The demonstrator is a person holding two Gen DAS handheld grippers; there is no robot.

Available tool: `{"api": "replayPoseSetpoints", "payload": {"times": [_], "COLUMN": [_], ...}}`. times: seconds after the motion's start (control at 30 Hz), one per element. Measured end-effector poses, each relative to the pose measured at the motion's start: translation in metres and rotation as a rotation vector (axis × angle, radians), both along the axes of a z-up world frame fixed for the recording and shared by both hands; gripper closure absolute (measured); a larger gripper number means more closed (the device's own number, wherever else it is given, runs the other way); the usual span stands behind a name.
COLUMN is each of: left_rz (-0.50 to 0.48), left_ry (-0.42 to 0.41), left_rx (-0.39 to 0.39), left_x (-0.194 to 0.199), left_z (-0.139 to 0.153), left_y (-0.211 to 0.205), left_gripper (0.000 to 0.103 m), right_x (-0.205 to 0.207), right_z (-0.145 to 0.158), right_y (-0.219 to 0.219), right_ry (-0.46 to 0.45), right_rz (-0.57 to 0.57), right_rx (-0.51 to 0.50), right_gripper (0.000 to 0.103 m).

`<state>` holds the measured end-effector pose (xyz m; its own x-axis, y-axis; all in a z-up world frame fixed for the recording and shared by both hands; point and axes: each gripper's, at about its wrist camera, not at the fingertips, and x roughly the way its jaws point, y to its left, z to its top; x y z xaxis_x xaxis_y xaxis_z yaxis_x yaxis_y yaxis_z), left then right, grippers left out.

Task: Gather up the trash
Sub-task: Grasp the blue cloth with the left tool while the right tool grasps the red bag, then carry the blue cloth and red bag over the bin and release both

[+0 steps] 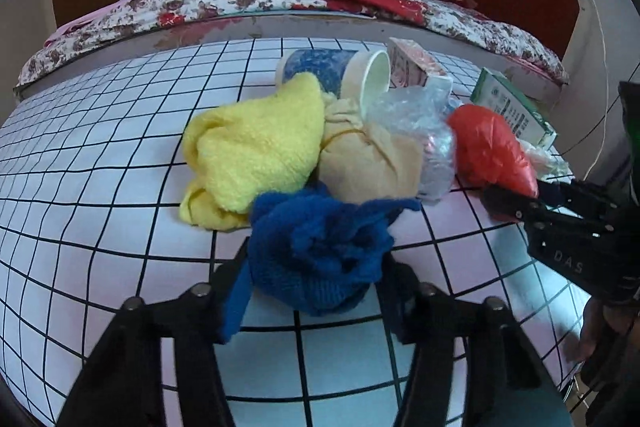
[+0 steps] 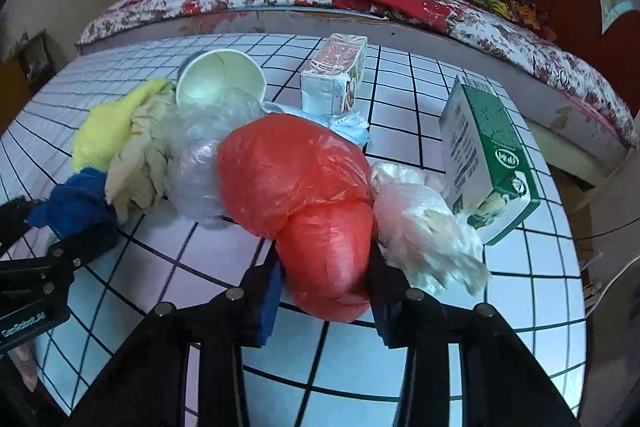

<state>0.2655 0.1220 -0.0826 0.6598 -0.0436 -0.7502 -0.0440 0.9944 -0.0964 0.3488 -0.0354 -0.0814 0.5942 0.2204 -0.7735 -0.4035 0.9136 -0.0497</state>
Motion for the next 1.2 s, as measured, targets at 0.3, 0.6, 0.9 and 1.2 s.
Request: {"api": "replayPoseSetpoints", "payload": {"times": [0.3,0.6,0.9,1.2], "left_rz": [-0.006,-0.04,-0.102,-0.186], "left_ry": [-0.082,-0.161,-0.223,-0.252], "left_rx": [-0.002,0.023,0.022,0.001], "left_x": [-0.04,-0.088,-0.126,-0.152], "left_z": [0.021,0.045,0.062,0.072], "left_y": [-0.002,-0.026,-0.057,-0.098], "left_gripper": [0.051,0.051,0.051,0.051], "right_x": [-0.046,-0.113,-0.18,-0.232], "right_z": [0.022,0.048,0.075,0.085], "right_y": [-0.013,-0.05,-0.099,-0.145], "right_ry": [-0.038,-0.088,-0.171,-0.208], "right_rz": [-0.01,-0.063,-0.149,-0.235], "right_rx": [0.115,0.203,0.233,0.238], "right_gripper": [0.07,0.07,0.07,0.07]}}
